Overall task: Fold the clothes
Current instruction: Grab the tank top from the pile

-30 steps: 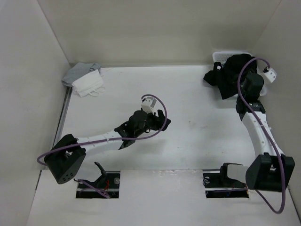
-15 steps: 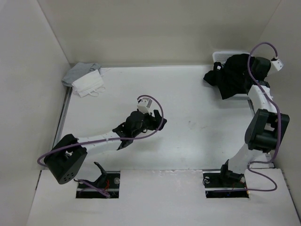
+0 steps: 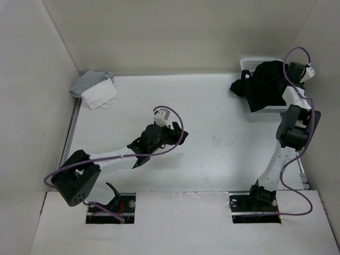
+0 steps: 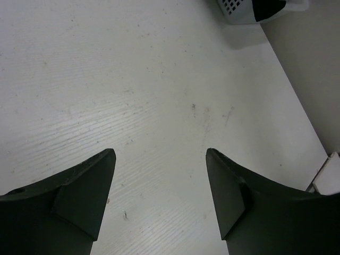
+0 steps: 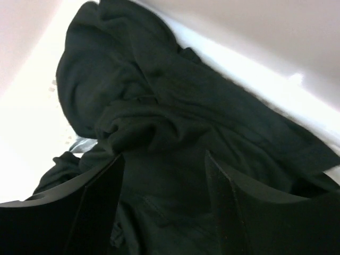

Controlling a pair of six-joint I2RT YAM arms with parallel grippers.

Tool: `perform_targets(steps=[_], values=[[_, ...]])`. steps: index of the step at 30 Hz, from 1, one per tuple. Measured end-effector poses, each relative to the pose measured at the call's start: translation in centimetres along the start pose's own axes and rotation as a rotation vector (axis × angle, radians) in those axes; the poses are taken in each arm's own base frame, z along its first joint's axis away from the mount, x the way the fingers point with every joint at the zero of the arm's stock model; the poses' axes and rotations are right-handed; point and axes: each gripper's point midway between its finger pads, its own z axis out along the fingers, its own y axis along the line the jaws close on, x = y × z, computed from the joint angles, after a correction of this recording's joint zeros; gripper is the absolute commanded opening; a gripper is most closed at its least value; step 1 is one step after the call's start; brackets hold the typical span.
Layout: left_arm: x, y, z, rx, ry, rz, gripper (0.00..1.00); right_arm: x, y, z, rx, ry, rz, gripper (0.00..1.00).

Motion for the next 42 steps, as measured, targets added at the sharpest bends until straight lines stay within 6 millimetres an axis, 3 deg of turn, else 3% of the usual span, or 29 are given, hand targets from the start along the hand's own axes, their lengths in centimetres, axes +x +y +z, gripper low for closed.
perform_targets(steps=[6,8,13,15,17,19,23,28,31,33,36,39,42], values=[[1.8,0.8,0.8,-0.003,0.054,-0.024,0.68,-1.4,2.5,1.4,-0.068,-0.02,0.012,0.64],[2.0,1.0,0.9,-0.004,0.062,-0.032,0.68,-1.9,3.1,1.8,-0.081,-0.032,0.018,0.53],[1.6,1.1,1.1,0.0,0.05,-0.045,0.68,-1.0,2.8,2.4,-0.075,-0.008,0.027,0.29],[1.4,1.2,1.1,0.002,0.044,-0.047,0.68,-0.5,2.7,2.4,-0.072,0.009,0.031,0.12],[1.2,1.1,1.1,0.006,0.04,-0.05,0.68,-0.4,2.7,2.4,-0.076,0.016,0.032,0.02],[1.2,1.1,1.1,0.007,0.038,-0.051,0.68,-0.5,2.7,2.3,-0.079,0.019,0.035,0.0],[1.2,1.3,1.1,0.002,0.038,-0.052,0.68,-1.2,3.2,1.7,-0.09,0.007,0.037,0.01],[1.1,1.6,1.1,-0.004,0.036,-0.057,0.68,-5.1,5.1,-1.3,-0.132,-0.068,0.044,0.47],[1.0,1.7,1.1,-0.007,0.034,-0.058,0.68,-7.5,6.2,-1.9,-0.146,-0.125,0.05,0.55],[1.0,1.8,1.1,-0.009,0.032,-0.06,0.68,-8.0,6.4,-1.7,-0.143,-0.14,0.049,0.61],[0.9,1.9,1.1,-0.011,0.031,-0.068,0.68,-7.4,5.5,-0.4,-0.106,-0.143,0.045,0.68],[0.9,2.0,1.1,-0.01,0.029,-0.072,0.68,-5.2,3.3,1.9,-0.026,-0.117,0.011,0.69],[0.7,2.1,1.1,-0.012,0.025,-0.081,0.68,-2.9,1.6,4.6,0.041,-0.087,-0.048,0.61]])
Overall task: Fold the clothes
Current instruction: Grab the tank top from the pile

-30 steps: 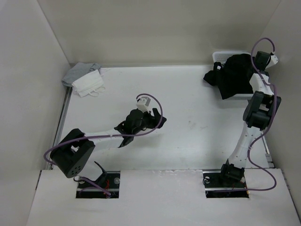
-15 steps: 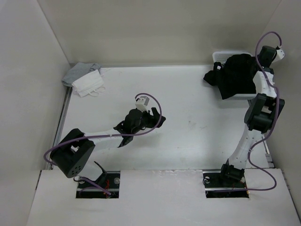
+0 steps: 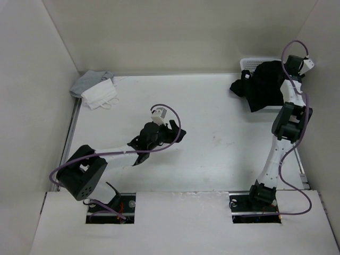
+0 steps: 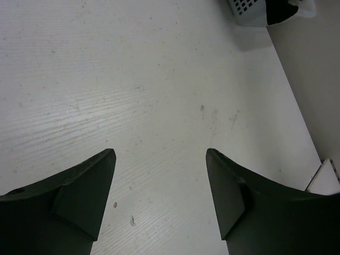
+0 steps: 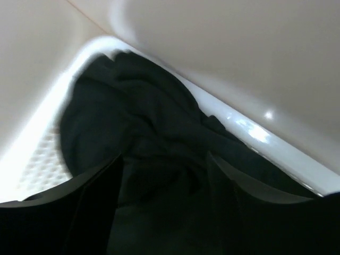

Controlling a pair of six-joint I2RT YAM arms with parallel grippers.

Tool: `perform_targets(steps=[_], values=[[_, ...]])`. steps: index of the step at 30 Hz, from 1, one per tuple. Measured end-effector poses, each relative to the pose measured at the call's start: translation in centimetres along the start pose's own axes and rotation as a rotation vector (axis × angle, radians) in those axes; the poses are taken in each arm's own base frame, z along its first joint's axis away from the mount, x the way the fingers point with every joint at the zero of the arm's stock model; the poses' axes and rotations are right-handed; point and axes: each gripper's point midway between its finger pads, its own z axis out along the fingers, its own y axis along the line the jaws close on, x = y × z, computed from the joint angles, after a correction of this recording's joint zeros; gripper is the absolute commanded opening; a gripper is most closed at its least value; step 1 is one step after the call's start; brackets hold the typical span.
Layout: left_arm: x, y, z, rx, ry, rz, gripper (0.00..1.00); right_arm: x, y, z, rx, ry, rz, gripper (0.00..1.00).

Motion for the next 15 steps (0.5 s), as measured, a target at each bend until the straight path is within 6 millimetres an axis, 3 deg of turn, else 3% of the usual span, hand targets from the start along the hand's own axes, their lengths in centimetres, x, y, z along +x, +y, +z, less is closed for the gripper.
perform_targets(steps=[1,2,3,5,11,15], values=[[-0.1,0.0,0.0,0.001,-0.003,-0.002,0.68,0.6,-0.2,0.4,0.012,0.009,-0.013,0.57],[-0.2,0.0,0.1,0.004,-0.007,-0.006,0.68,1.7,-0.4,0.9,0.022,0.028,-0.039,0.34],[-0.2,0.1,0.2,0.004,-0.006,-0.01,0.68,2.2,-0.4,1.0,0.026,0.036,-0.044,0.23],[-0.1,0.4,0.4,0.002,-0.002,-0.021,0.68,2.6,-0.3,0.9,0.027,0.046,-0.058,0.11],[0.7,0.6,0.7,0.008,0.022,-0.045,0.68,2.8,-0.8,-0.3,0.025,0.025,-0.052,0.05],[0.8,0.3,0.7,0.021,0.027,-0.052,0.67,0.7,0.2,-4.7,-0.017,-0.032,-0.035,0.04]])
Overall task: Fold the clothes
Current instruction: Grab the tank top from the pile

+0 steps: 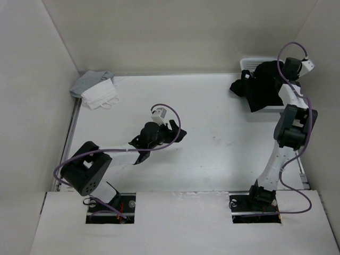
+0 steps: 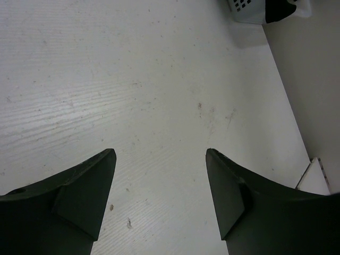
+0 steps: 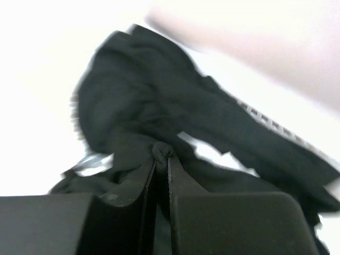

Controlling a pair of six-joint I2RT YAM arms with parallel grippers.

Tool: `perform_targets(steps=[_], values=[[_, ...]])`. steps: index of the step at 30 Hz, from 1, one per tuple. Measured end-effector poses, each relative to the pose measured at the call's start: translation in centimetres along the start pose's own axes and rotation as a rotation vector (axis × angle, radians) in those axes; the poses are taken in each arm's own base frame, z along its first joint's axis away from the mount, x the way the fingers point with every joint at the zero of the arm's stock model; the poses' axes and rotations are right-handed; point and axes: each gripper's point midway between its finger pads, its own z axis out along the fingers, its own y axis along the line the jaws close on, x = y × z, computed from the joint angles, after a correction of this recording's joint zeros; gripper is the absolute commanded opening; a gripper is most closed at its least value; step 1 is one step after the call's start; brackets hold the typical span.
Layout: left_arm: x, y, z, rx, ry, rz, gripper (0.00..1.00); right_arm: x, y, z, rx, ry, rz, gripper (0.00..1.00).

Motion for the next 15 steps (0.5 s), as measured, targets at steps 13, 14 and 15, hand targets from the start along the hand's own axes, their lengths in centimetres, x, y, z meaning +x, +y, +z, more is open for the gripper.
perform_targets(steps=[13,14,15], values=[[-0.2,-0.2,-0.1,0.011,-0.005,-0.009,0.67,-20.9,14.3,-33.2,-0.625,-0.502,0.245,0.04],[-0.4,-0.1,-0.3,0.008,-0.011,-0.014,0.67,-21.6,15.2,-37.1,-0.704,-0.523,0.266,0.04],[-0.7,0.0,-0.5,0.005,-0.02,-0.018,0.67,-21.8,15.5,-38.4,-0.731,-0.529,0.273,0.04]])
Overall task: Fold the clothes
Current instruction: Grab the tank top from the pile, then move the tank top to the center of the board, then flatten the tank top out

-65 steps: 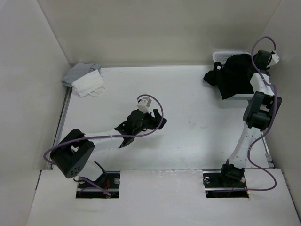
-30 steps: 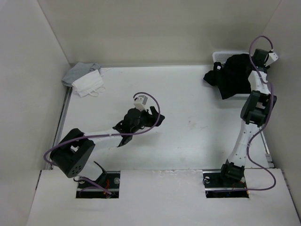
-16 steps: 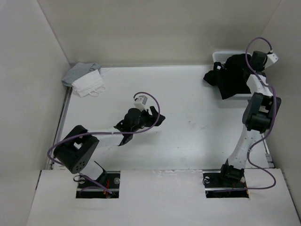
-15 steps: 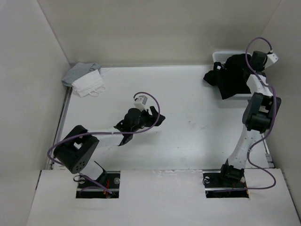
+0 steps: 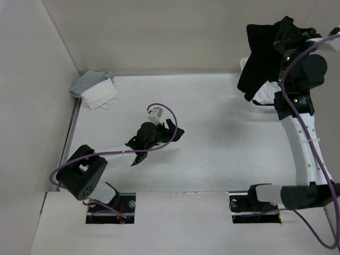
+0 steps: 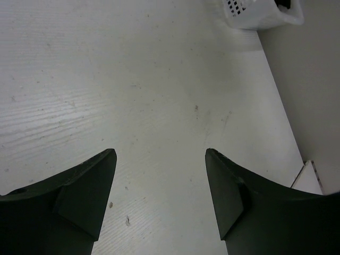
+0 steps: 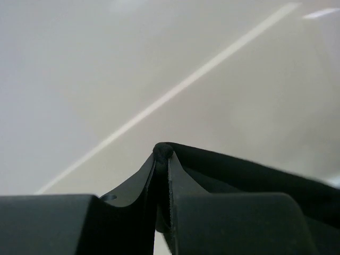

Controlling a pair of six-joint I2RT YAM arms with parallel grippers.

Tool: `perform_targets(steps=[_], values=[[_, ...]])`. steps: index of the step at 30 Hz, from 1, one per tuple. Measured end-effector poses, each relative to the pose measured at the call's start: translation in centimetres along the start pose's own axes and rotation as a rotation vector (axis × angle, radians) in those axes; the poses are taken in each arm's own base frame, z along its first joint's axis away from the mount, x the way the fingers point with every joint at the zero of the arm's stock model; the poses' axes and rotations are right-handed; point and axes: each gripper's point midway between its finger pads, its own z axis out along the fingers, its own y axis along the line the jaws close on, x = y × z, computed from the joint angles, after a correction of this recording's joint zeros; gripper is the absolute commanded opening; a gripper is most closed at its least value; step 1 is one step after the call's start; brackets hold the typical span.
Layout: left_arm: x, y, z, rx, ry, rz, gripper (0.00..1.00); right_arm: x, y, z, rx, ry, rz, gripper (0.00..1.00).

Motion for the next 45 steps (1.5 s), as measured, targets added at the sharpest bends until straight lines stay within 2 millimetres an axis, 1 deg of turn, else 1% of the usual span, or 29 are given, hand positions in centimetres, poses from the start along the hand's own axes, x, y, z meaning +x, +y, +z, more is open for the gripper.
perform_targets(steps=[1,3,7,9,10,11,12,13,14,15,17,18,19,21,22,23,24,25,26,27,28,30,32,33,34,36,39,42,45], values=[[-0.4,0.0,-0.3,0.001,-0.011,-0.006,0.66,-1.1,3.4,-1.7,-0.079,-0.004,0.038,0.04],[-1.7,0.1,-1.0,-0.006,-0.046,-0.024,0.66,-2.3,8.1,-4.6,-0.202,0.012,0.1,0.05],[-6.4,0.2,-3.2,-0.025,-0.175,-0.067,0.67,-3.3,15.8,-10.6,-0.431,0.094,0.222,0.06],[-8.2,0.5,-4.4,-0.041,-0.228,-0.085,0.67,-3.2,17.6,-12.6,-0.499,0.128,0.259,0.07],[-9.4,0.8,-5.4,-0.055,-0.269,-0.098,0.67,-2.8,18.7,-14.2,-0.542,0.161,0.289,0.07],[-10.5,1.1,-6.5,-0.067,-0.31,-0.108,0.67,-2.2,18.9,-15.1,-0.558,0.185,0.298,0.08],[-12.0,1.4,-7.6,-0.081,-0.363,-0.117,0.67,-1.2,19.2,-16.1,-0.579,0.216,0.309,0.08],[-12.9,1.6,-8.4,-0.091,-0.398,-0.122,0.67,1.0,19.0,-17.3,-0.59,0.263,0.321,0.09],[-14.2,1.8,-9.5,-0.103,-0.444,-0.133,0.67,4.0,18.1,-18.2,-0.576,0.319,0.322,0.1],[-14.6,2.0,-10.0,-0.115,-0.46,-0.141,0.67,5.5,17.5,-18.7,-0.566,0.345,0.323,0.11],[-14.8,3.1,-10.6,-0.146,-0.472,-0.162,0.67,11.9,15.1,-20.8,-0.519,0.465,0.313,0.11],[-14.7,3.6,-10.9,-0.16,-0.474,-0.171,0.67,17.5,13.0,-23.5,-0.482,0.585,0.292,0.11],[-14.5,4.3,-11.2,-0.18,-0.472,-0.184,0.67,22.3,11.2,-26.7,-0.452,0.703,0.262,0.11],[-13.4,6.0,-11.8,-0.228,-0.457,-0.213,0.67,29.0,8.2,-33.0,-0.42,0.909,0.184,0.17],[-12.7,6.8,-12.1,-0.25,-0.445,-0.225,0.66,31.7,6.7,-36.9,-0.413,1.014,0.139,0.25],[-12.3,7.3,-12.2,-0.264,-0.437,-0.231,0.63,33.6,5.7,-41.0,-0.424,1.12,0.102,0.36],[-11.6,8.0,-12.4,-0.288,-0.417,-0.242,0.62,34.4,5.1,-43.2,-0.432,1.175,0.081,0.48],[-10.9,8.6,-12.5,-0.305,-0.398,-0.249,0.6,35.0,4.7,-46.1,-0.455,1.242,0.057,0.53],[-10.3,9.1,-12.6,-0.321,-0.382,-0.256,0.54,35.1,4.6,-48.0,-0.472,1.286,0.048,0.56],[-9.4,9.7,-12.6,-0.343,-0.356,-0.264,0.51,35.0,4.6,-49.2,-0.484,1.311,0.048,0.58],[-8.6,10.1,-12.7,-0.355,-0.337,-0.27,0.48,34.7,4.7,-49.5,-0.487,1.311,0.05,0.58],[-6.9,10.8,-12.6,-0.382,-0.285,-0.275,0.47,34.2,4.3,-48.6,-0.463,1.282,0.058,0.57],[-5.6,10.9,-12.4,-0.39,-0.235,-0.271,0.47,33.6,3.3,-46.5,-0.408,1.226,0.07,0.46],[-4.7,10.6,-12.1,-0.387,-0.203,-0.263,0.47,33.4,2.5,-45.2,-0.364,1.191,0.075,0.35],[-3.8,10.2,-11.7,-0.377,-0.166,-0.25,0.47,33.2,1.8,-44.3,-0.334,1.166,0.073,0.31],[-1.0,8.5,-10.8,-0.33,-0.061,-0.201,0.46,33.3,-1.0,-43.0,-0.219,1.143,0.053,0.33],[1.6,6.0,-10.3,-0.258,0.032,-0.126,0.47,33.8,-5.3,-43.9,-0.09,1.169,-0.009,0.5],[3.7,4.3,-9.8,-0.214,0.105,-0.044,0.55,34.3,-9.2,-45.5,0.011,1.217,-0.086,0.51],[4.1,4.7,-9.0,-0.246,0.122,0.008,0.57,34.9,-10.9,-46.6,0.046,1.261,-0.148,0.51]])
